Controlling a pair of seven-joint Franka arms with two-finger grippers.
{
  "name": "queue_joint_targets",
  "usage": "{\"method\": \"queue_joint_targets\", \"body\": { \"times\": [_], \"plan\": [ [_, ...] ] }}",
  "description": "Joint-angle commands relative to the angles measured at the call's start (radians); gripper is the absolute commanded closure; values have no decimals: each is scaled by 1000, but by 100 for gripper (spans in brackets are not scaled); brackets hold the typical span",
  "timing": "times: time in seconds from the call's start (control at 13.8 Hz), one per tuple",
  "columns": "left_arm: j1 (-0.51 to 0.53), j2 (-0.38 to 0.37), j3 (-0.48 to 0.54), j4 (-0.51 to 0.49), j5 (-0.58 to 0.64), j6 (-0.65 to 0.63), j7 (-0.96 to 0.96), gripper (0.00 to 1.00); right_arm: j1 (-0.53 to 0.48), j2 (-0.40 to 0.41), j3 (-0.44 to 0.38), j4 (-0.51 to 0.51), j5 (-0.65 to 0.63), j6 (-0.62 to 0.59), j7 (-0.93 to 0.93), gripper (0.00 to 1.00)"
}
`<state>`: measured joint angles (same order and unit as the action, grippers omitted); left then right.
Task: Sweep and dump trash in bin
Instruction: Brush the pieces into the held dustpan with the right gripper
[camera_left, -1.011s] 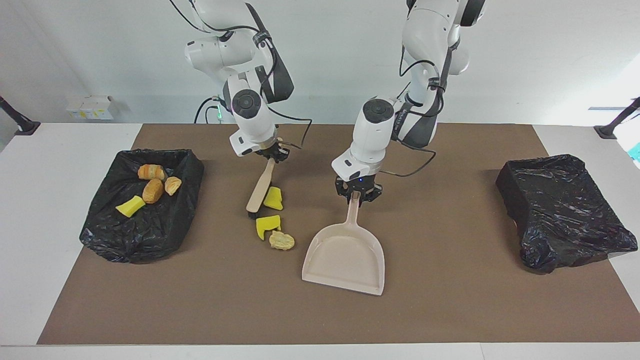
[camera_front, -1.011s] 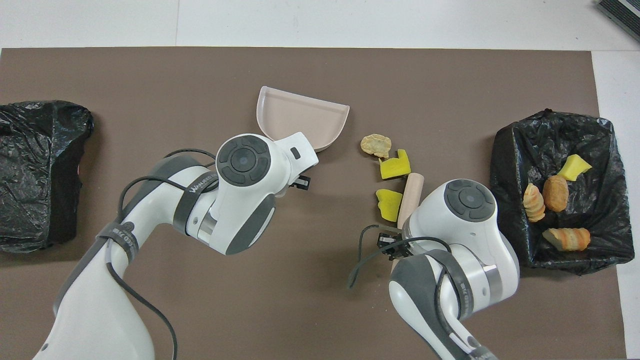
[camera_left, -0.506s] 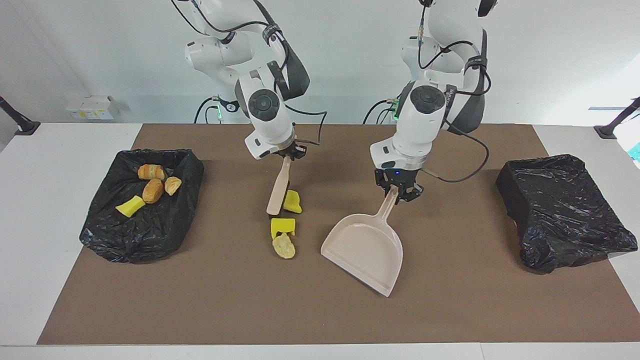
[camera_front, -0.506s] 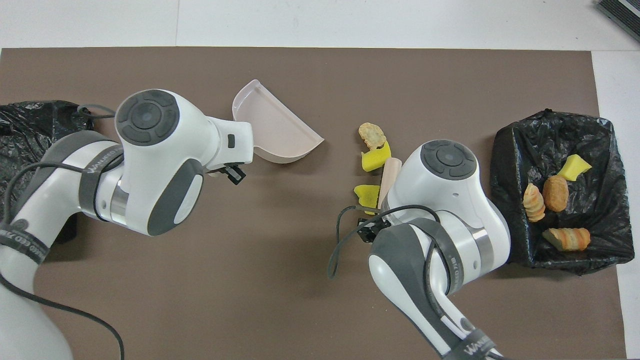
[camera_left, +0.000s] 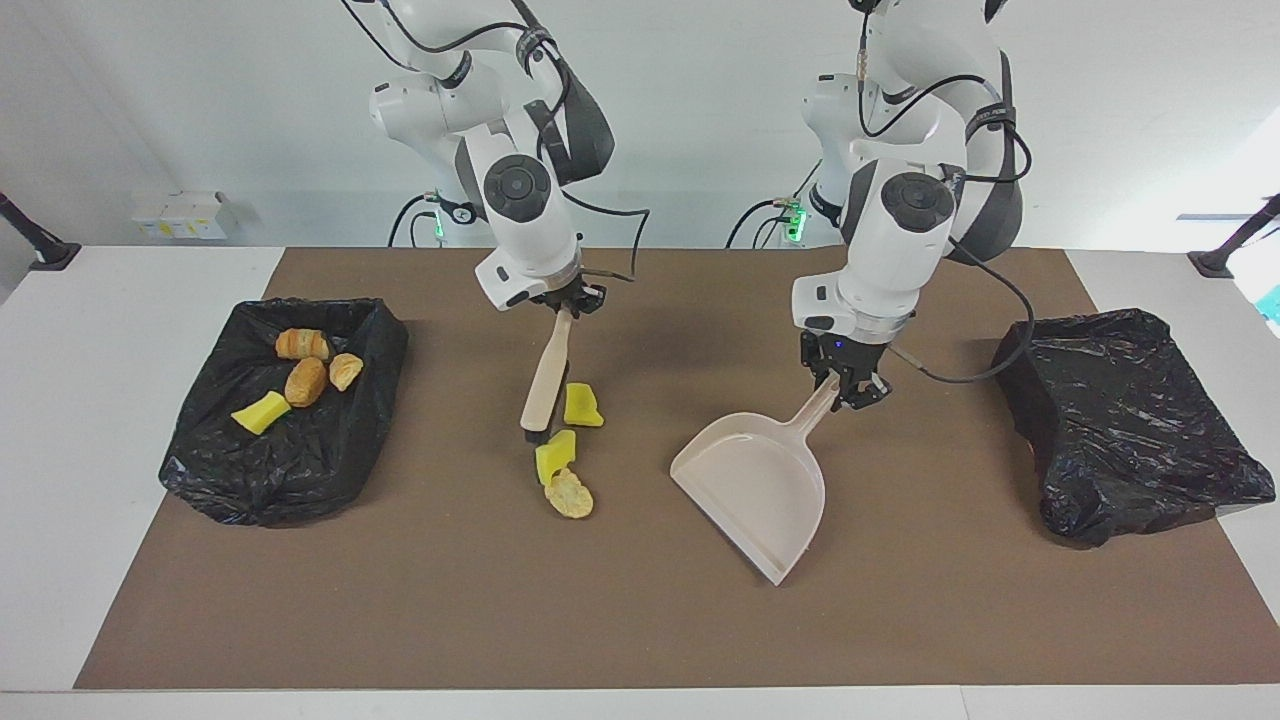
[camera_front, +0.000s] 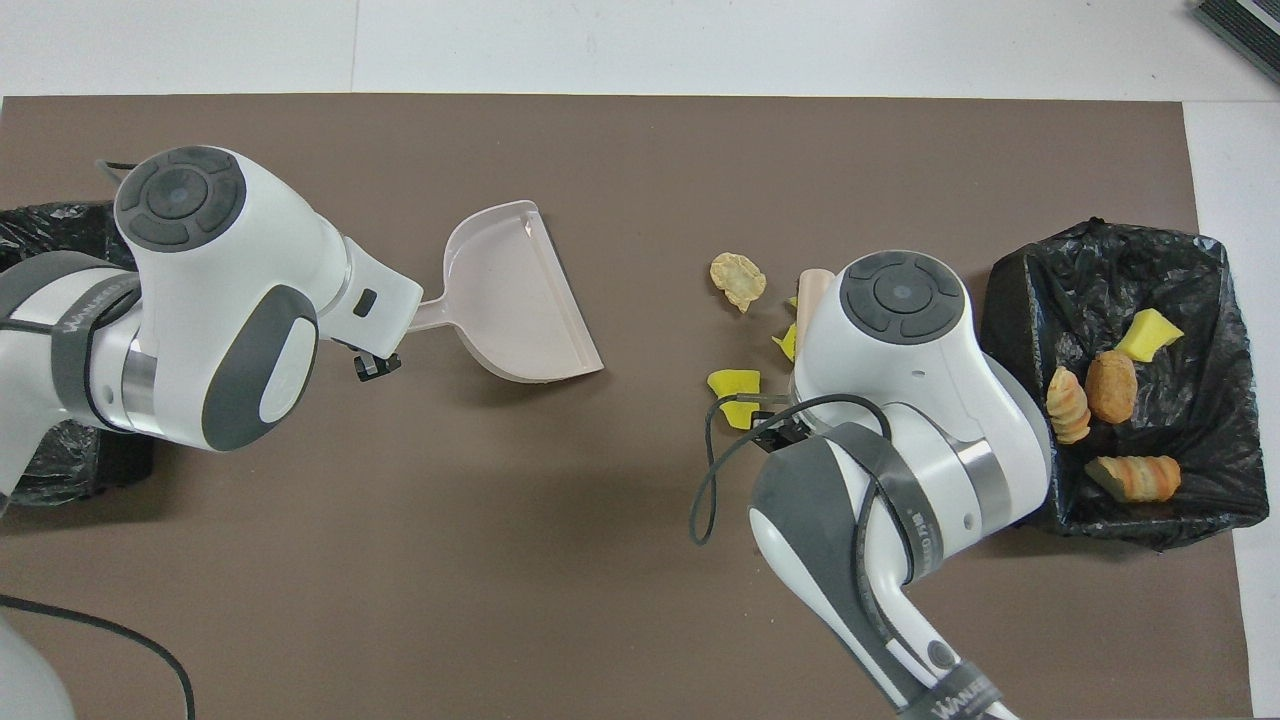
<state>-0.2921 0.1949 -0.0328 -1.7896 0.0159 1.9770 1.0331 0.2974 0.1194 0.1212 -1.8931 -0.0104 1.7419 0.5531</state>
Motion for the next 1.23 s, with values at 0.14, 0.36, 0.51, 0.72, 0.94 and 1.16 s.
{"method": "queue_joint_targets", "body": {
  "times": [0.14,0.36,0.51,0.72,0.94,1.16],
  "plan": [
    [-15,-77,-10,-129,16,20,174,100,-93,41,5,17,-86,50,-256,100],
    [-44,-156,-10,-288,16,101,163,100,-128,101,6,9,-169,128,-336,100],
    [-65,-169,-10,-335,18,158,165,100,-176,134,5,9,-174,177,-427,100],
    [-82,-160,-10,-373,58,247,162,100,-201,164,6,5,-207,215,-458,100],
    [-82,-131,-10,-409,58,350,160,100,-181,174,12,6,-203,217,-458,100],
    [-82,-132,-9,-410,59,349,160,97,-127,186,14,12,-192,217,-458,100]
  ]
}}
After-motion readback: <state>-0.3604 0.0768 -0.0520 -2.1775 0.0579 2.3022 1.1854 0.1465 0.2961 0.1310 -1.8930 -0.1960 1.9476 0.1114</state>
